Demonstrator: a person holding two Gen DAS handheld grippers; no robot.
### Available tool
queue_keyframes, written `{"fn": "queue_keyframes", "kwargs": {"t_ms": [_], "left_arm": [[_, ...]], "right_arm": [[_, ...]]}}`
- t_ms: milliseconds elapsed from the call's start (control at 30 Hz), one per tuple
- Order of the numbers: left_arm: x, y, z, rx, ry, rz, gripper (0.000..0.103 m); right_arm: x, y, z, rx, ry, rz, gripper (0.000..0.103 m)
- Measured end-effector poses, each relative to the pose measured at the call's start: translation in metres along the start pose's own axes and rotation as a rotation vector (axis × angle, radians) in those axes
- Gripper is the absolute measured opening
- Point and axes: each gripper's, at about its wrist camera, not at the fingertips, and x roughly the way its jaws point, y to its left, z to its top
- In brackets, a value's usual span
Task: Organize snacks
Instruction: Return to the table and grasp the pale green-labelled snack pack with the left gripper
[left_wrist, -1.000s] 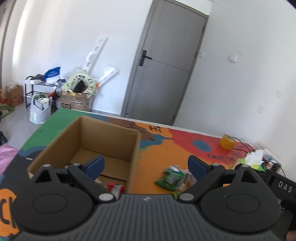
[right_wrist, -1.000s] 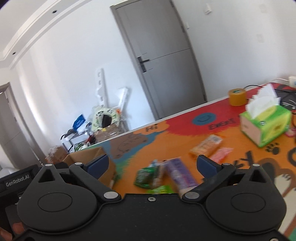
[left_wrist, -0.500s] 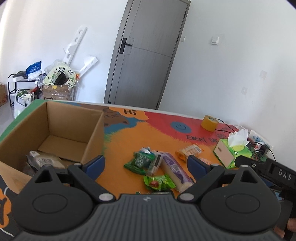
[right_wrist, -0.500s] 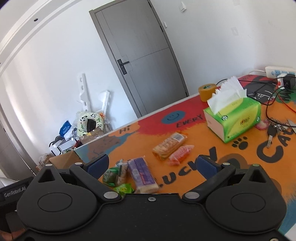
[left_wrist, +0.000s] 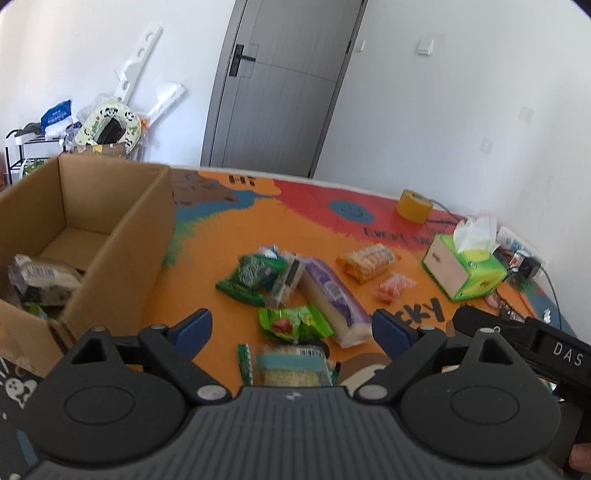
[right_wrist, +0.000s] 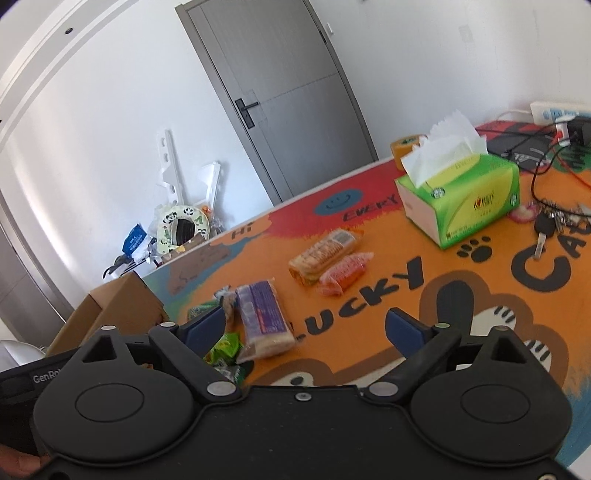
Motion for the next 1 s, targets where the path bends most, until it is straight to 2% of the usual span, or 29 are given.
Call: {"fn": "queue_keyframes", "kwargs": {"t_ms": [567,633,767,867,1000], "left_arm": [[0.049,-0.006,-0.031,0.02,0.118,0.042,0.089],[0.05,-0.011,-0.035,0.06,0.102,0.05,0.083],[0.047,-0.012,-0.04,0.085,0.067,0.073,0.056],[0.042,-0.008,-0.04,0.08,0.065,0.068,0.049],[0.034,-0.002,-0.034,0.059,0.055,0.054,0.047]], "right_arm": [[0.029,-0.013,-0.024,0.02,0.067,-0.001,0.093],[0.03,-0.012,-0.025,0.017,0.066,-0.004,0.093],[0.034,-0.009,-0.026,0.007,0.07,-0.006,0.093],[0.039,-0.005,-0.028,-0.001,0.078,-0.001,0.093],[0.043,0.001,-0.028,-0.019,0.08,0.011,0.092]]}}
